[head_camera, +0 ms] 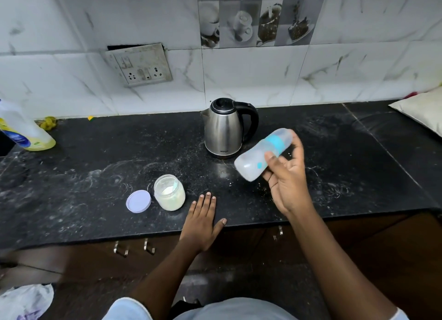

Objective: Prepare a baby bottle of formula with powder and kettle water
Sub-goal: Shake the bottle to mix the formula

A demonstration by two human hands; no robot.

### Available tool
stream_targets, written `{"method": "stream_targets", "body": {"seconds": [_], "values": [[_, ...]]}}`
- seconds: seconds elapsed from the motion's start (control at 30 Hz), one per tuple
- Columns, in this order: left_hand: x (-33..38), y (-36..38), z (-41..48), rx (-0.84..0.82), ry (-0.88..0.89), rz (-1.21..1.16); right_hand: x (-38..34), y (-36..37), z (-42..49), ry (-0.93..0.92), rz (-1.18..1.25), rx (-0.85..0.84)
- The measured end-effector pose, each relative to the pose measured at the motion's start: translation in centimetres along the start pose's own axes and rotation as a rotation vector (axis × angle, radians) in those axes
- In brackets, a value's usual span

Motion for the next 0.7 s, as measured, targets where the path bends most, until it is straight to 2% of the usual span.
{"method": "stream_targets", "body": {"seconds": [0.03, 0.13, 0.17, 0.27, 0.4, 0.5, 0.53, 0.63, 0.7], "values": [[0.0, 0.1, 0.0, 0.001, -0.001, 0.006, -0.1, -0.1, 0.1, -0.001, -0.004, -0.003], [-0.1, 0.0, 0.0, -0.005, -0.003, 0.019, -0.4, 0.5, -0.4, 0.062, -0.184, -0.222], [-0.1, 0.0, -0.1, -0.007, -0.001, 0.021, -0.4, 0.5, -0.4, 0.061, -0.184, -0.229], [0.0, 0.0, 0.0, 0.000, 0.004, 0.015, -0.4, -0.2, 0.1, 0.022, -0.059, -0.085], [0.1, -0.1, -0.1, -0.004, -0.003, 0.013, -0.5, 0.3, -0.5, 0.063, -0.190, -0.227], [0.2, -0.3, -0.1, -0.017, -0.005, 0.027, -0.6, -0.4, -0.1, 0.013, -0.041, -0.065], [0.3, -0.4, -0.1, -0.017, -0.010, 0.027, -0.7, -0.6, 0.0, 0.014, -0.040, -0.067], [0.2, -0.3, -0.1, -0.020, -0.011, 0.035, -0.9, -0.2, -0.4, 0.083, -0.213, -0.262], [0.0, -0.2, 0.0, -0.018, -0.010, 0.032, -0.7, -0.4, -0.3, 0.076, -0.166, -0.209]]}}
Point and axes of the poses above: each hand's wrist, its own z-axis towards the middle knuckle, its own y-axis out of the palm, x = y × z, the point moved 2 cm from there along z, towards the middle knuckle, and after that the axes turned 4 degrees about -z, right-handed, at the moved point
